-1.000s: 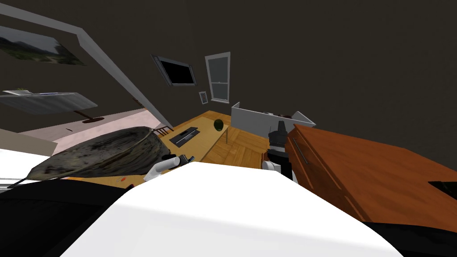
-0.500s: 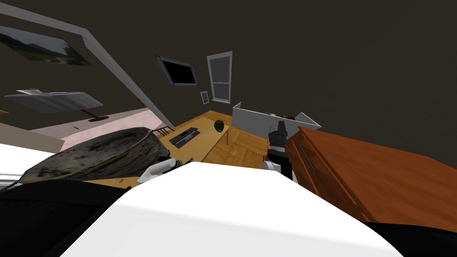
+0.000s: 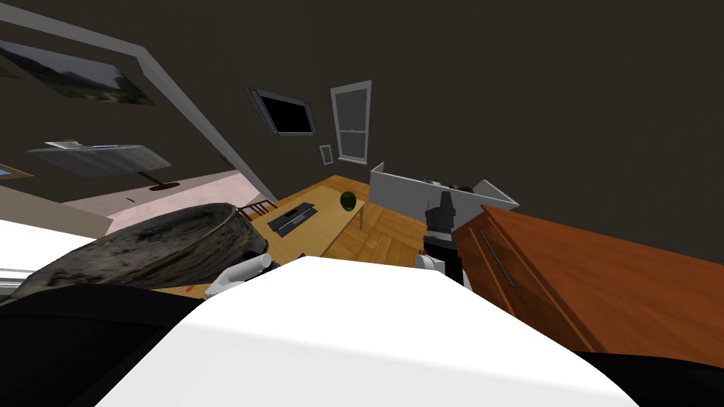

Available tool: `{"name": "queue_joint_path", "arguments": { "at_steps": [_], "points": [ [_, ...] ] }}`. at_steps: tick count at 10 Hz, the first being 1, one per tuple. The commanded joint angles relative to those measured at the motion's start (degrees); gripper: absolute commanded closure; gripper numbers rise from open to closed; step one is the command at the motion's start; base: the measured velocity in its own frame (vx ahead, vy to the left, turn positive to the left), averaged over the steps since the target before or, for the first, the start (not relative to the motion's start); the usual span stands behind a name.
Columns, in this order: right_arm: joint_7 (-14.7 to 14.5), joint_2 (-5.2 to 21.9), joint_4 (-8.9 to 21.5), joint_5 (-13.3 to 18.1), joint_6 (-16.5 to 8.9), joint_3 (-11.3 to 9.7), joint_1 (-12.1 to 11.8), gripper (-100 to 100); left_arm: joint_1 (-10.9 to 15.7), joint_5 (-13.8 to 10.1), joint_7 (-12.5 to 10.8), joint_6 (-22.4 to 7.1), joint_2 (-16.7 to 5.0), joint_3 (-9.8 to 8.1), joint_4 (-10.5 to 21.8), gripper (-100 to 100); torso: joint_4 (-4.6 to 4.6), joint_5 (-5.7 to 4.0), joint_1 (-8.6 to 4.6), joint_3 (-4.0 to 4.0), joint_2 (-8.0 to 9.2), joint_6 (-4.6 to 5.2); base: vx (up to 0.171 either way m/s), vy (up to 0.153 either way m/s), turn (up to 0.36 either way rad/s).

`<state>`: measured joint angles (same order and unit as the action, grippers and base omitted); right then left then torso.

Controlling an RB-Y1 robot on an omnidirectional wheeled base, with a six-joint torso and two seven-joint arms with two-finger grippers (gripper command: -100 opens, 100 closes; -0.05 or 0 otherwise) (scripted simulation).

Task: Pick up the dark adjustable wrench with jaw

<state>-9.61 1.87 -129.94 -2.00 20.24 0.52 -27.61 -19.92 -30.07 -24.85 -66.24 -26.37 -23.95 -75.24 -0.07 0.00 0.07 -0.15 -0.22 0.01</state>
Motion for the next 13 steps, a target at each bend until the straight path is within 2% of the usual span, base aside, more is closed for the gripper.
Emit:
{"name": "queue_joint_path", "arguments": {
  "at_steps": [1,5,6,7,8,11,12,13],
  "points": [
    [0.00,0.00,0.00,0.00,0.00,0.00,0.00,0,0.74,-0.26,0.23,-0.87,-0.64,-0.29,2.20,-100,0.00,0.00,0.00,0.00,0.00,0.00,0.051,0.000,0.028],
    [0.00,0.00,0.00,0.00,0.00,0.00,0.00,0,1.00,-0.78,-0.26,-6.08,-2.64,-1.85,5.94,-100,0.01,0.01,0.04,0.03,0.05,0.02,0.054,0.004,0.038],
    [0.00,0.00,0.00,0.00,0.00,0.00,0.00,0,1.07,-0.79,-0.09,-5.27,-2.47,-1.68,5.66,-100,0.01,0.01,0.05,0.03,0.06,0.01,0.023,0.002,0.008],
    [0.00,0.00,0.00,0.00,0.00,0.00,0.01,0,1.09,-0.80,-0.09,-5.47,-2.53,-1.72,5.80,0,0.03,0.01,0.03,0.08,0.15,0.02,0.000,0.000,0.000],
    [0.00,0.00,0.00,0.00,0.00,0.00,0.01,0,1.58,-0.17,0.31,-3.61,-1.75,-1.28,7.56,-100,0.05,0.01,0.02,0.12,0.22,0.02,0.010,0.016,0.025],
    [0.00,0.00,0.00,0.00,0.00,0.00,0.01,0,2.19,0.62,0.80,-1.31,-0.78,-0.74,9.78,-100,0.05,0.03,0.11,0.13,0.22,0.02,0.012,0.025,0.014],
    [0.00,0.00,0.00,0.00,0.00,0.00,0.01,0,1.88,0.56,0.51,-2.02,-0.83,-0.81,8.83,-100,0.05,0.03,0.11,0.13,0.23,0.02,0.004,0.010,0.000],
    [0.00,0.00,0.00,0.00,0.00,0.00,0.01,0,1.92,0.61,0.49,-1.87,-0.79,-0.78,8.90,100,0.05,0.02,0.07,0.14,0.25,0.02,0.000,0.000,0.000]
  ]
}}
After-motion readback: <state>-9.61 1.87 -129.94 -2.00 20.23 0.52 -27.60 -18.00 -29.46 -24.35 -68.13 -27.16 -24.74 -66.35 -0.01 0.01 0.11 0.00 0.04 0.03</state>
